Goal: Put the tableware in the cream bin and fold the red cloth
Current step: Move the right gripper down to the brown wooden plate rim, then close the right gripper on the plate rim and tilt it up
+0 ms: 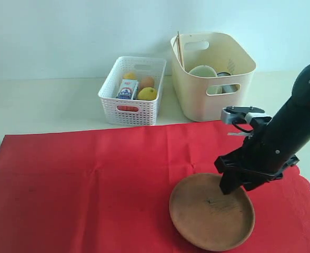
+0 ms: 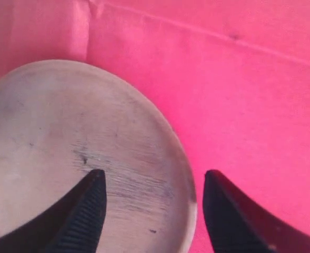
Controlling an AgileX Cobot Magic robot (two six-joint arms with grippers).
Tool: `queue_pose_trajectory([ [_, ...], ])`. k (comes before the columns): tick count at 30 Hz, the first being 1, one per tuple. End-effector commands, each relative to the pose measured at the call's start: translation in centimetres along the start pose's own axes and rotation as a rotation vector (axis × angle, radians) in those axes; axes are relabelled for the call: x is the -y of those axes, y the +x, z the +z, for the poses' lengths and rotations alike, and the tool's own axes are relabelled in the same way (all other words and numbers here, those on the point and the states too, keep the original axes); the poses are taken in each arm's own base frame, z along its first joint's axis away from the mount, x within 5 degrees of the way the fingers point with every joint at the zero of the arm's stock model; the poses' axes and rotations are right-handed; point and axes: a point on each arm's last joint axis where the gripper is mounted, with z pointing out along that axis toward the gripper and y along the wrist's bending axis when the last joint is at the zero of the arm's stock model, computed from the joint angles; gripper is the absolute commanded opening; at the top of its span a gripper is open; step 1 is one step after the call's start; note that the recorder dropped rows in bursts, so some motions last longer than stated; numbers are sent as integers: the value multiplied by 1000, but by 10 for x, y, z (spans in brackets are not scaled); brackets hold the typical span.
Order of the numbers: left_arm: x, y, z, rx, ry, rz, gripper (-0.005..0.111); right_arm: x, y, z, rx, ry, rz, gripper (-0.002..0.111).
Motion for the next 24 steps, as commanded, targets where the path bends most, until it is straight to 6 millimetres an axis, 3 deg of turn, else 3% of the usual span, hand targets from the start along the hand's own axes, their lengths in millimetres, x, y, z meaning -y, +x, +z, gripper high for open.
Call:
queue_pose_trajectory([
  [1,1,-2,-1,19,12,-8,0,1,-1,4,-37,-16,-25,54],
  [12,1,-2,-1,19,12,-8,0,3,-2,7,-41,-5,-36,54],
  [24,1,-2,-1,19,12,-8,0,0,4,27,-137,-123,-65,53],
])
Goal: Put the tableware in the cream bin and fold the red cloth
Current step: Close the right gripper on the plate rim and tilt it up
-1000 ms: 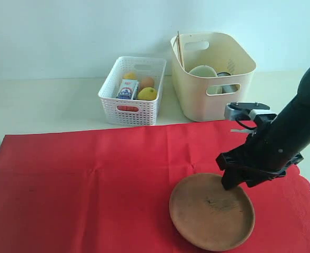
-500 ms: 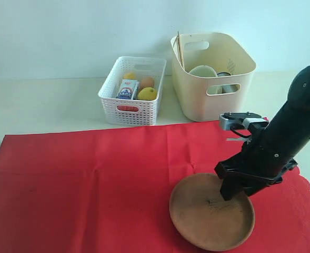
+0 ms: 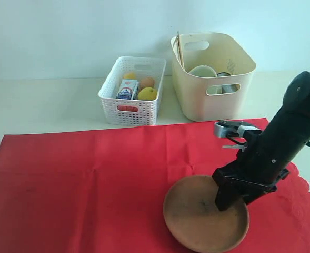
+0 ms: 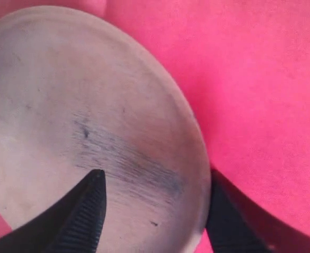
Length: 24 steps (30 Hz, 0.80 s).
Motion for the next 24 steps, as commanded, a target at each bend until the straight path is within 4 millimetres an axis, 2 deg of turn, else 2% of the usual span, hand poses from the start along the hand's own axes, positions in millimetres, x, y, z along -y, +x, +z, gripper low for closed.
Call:
queue_pose_trajectory([
  [1,1,-2,-1,19,12,-8,0,1,-1,6,-6,-18,-19,51],
  [3,1,-2,-1,19,12,-8,0,2,-2,6,2,-12,-20,43],
  [9,1,-2,-1,19,12,-8,0,7,-4,6,26,41,-49,4],
  [10,1,-2,-1,19,12,-8,0,8,-4,6,26,51,-54,0],
  [17,1,-2,-1,19,12,-8,0,7,-7,-6,93,100,-45,0],
  [24,1,-2,-1,19,12,-8,0,-12,-5,-44,209,108,-90,0],
])
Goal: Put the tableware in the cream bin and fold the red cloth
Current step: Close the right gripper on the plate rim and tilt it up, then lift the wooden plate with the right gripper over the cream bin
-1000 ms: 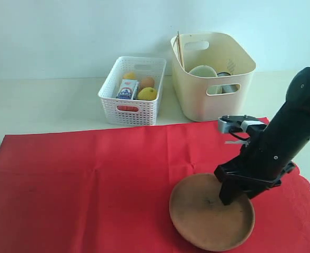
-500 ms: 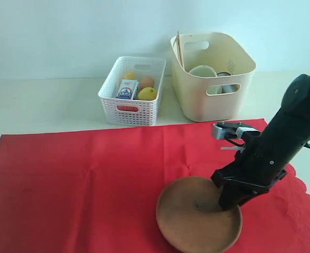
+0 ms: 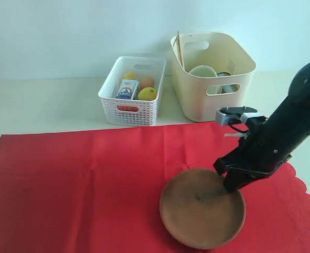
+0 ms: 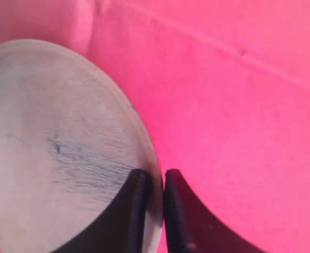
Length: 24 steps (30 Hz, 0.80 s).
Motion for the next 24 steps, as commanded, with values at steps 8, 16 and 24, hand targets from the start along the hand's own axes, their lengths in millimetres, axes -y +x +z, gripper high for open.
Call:
queue_pose_trajectory([
  [8,1,-2,-1,19,12,-8,0,-27,-3,-70,211,19,-85,0],
  [16,1,-2,-1,19,12,-8,0,-38,-20,-100,272,0,-109,0],
  [24,1,-2,-1,19,12,-8,0,-48,-49,-139,414,12,-132,0],
])
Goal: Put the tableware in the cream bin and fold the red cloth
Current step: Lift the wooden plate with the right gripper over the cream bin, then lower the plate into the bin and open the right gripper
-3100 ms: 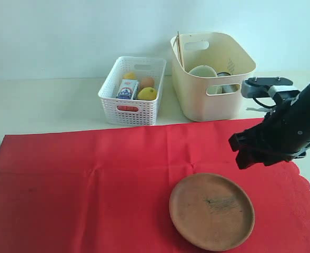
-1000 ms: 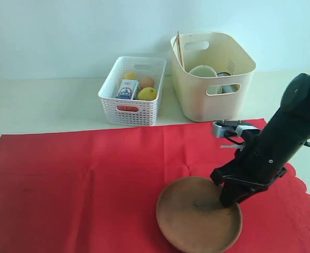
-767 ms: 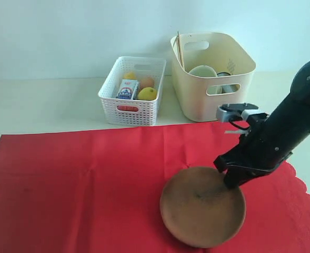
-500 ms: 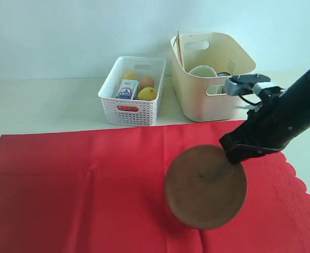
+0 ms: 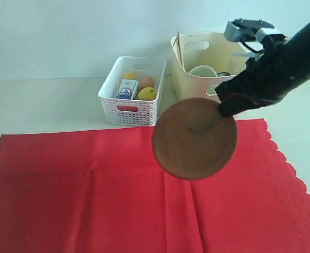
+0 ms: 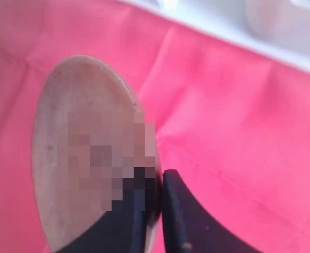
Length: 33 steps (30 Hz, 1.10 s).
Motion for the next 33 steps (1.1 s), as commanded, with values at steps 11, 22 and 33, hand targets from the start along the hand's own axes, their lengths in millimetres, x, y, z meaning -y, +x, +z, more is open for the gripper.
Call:
queue_pose_trajectory([
  [11,1,-2,-1,19,12,-8,0,27,-89,-76,323,80,48,0],
  [22,1,-2,-1,19,12,-8,0,124,-129,-51,395,170,201,0],
  [33,1,-2,-1,19,12,-8,0,171,-129,17,381,182,287,0],
])
